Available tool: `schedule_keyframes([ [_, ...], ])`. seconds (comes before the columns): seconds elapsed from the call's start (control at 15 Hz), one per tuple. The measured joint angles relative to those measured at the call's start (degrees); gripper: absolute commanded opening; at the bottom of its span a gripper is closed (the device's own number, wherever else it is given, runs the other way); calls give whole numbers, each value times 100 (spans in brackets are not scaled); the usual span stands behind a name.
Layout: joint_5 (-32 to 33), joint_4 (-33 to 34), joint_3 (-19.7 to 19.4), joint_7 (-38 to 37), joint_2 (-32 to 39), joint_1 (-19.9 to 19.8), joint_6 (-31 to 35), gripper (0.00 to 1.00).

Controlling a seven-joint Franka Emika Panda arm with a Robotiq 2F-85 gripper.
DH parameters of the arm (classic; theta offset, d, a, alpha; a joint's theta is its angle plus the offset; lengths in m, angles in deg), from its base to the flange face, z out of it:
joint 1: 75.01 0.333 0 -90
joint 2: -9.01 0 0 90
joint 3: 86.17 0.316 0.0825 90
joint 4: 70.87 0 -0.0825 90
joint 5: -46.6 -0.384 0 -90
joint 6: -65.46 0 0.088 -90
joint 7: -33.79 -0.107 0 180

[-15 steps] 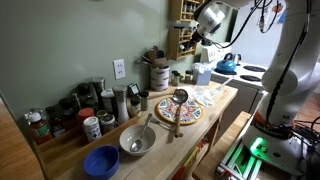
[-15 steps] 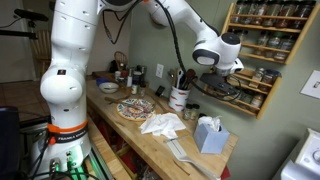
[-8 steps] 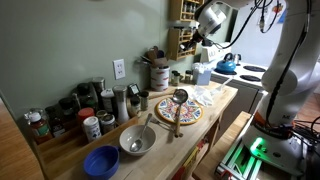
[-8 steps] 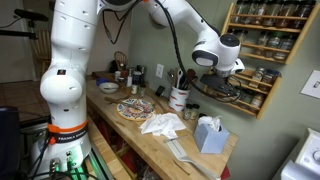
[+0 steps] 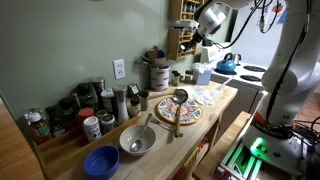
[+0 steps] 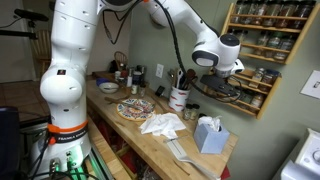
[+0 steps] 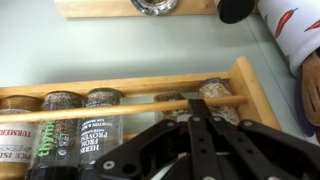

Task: Pick up the spice container with black substance in it and put it on the far right of the bottom shelf of the bottom spice rack

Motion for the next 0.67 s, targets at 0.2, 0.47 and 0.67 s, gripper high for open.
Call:
schedule_keyframes([
  [0.2, 171, 0, -8, -60, -6, 0, -9, 1],
  [0.47, 564, -63, -21, -170, -63, 0, -66, 40],
  [0.67, 715, -159, -24, -231, -167, 0, -148, 62],
])
